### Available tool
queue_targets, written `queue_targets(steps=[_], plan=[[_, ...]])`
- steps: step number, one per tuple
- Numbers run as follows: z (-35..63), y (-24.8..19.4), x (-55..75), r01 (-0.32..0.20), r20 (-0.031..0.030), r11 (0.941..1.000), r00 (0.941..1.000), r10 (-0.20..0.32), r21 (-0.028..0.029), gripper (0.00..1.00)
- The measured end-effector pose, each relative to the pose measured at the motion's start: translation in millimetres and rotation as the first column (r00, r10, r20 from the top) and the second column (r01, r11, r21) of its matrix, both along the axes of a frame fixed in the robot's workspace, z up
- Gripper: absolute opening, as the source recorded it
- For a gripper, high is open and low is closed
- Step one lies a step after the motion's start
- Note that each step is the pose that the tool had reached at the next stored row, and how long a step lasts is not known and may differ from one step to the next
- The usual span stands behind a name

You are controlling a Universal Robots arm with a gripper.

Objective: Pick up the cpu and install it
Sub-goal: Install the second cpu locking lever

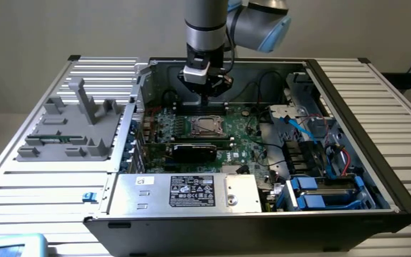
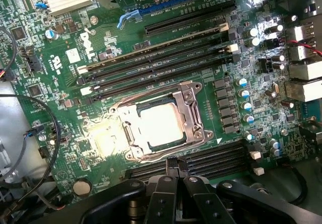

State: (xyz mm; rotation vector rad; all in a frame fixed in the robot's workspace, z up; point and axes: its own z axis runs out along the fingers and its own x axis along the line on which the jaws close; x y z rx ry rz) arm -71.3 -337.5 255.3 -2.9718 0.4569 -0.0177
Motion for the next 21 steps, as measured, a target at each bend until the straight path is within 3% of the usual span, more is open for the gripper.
queue_targets(steps=[8, 21], plan=[[0.1, -0.9, 0.0, 0.0, -0.0002, 1.0, 1.0, 0.0, 0.0, 0.11], [7.4, -31.3, -0.4, 0.0, -0.0005, 1.0, 1.0, 0.0, 0.0006, 0.11]])
